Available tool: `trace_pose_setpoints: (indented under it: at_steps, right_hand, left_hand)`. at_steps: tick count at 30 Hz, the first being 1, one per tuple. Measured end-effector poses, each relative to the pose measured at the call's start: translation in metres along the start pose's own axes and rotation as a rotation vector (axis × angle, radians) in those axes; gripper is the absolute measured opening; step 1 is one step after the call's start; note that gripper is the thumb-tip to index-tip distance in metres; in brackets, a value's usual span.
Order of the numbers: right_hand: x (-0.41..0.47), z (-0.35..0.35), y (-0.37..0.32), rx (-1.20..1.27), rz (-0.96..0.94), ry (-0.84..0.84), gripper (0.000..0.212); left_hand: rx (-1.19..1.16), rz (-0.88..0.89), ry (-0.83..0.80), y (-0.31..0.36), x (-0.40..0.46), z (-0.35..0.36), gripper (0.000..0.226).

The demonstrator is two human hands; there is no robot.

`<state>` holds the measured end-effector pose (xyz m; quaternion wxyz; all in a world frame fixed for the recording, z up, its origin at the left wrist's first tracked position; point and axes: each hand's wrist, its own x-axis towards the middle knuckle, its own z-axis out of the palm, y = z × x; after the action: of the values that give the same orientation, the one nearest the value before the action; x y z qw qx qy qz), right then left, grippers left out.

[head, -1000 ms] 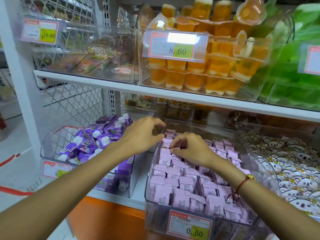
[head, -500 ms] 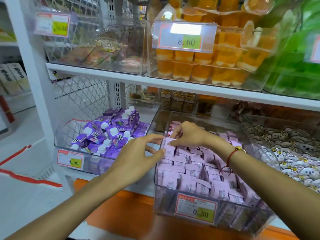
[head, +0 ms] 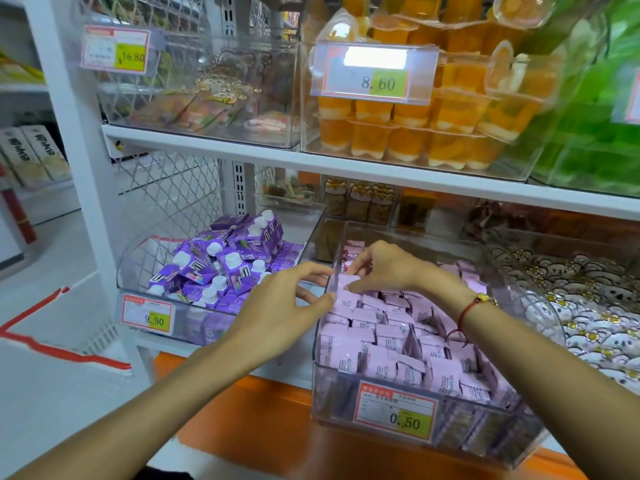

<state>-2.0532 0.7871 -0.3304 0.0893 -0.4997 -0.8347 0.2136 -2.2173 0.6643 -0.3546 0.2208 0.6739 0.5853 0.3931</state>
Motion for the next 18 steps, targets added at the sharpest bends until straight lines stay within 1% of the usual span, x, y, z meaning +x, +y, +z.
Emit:
trace_pose_setpoints:
  at_steps: [3, 7, 10, 12, 13, 15, 18]
  right_hand:
    - [0.003, 0.007, -0.003, -0.019, 0.013, 0.016, 0.027]
    - [0.000, 0.006, -0.004, -0.088, -0.074, 0.048, 0.026]
    - [-0.008, 0.013, -0.002, -0.034, -0.138, 0.125, 0.028]
    - [-0.015, 0.015, -0.003, 0.086, -0.143, 0.199, 0.026]
    - [-0.020, 0.014, -0.004, 0.183, -0.136, 0.258, 0.025]
    - [-0.030, 0.007, -0.009, 0.419, -0.101, 0.423, 0.024]
    - [-0.049, -0.003, -0.012, 0.784, -0.025, 0.709, 0.022]
  left_hand:
    - [0.013, 0.003, 0.005, -0.001, -0.001, 0.000, 0.023]
    - [0.012, 0.001, 0.005, 0.000, -0.002, 0.000, 0.024]
    - [0.022, 0.001, 0.008, -0.001, -0.002, -0.001, 0.024]
    - [0.020, 0.000, 0.009, -0.001, -0.002, -0.001, 0.023]
    - [0.015, -0.002, 0.015, -0.001, -0.001, -0.001, 0.023]
    - [0.005, -0.009, 0.048, -0.001, 0.000, -0.001, 0.020]
    - [-0.044, 0.009, 0.151, -0.001, 0.003, -0.004, 0.016]
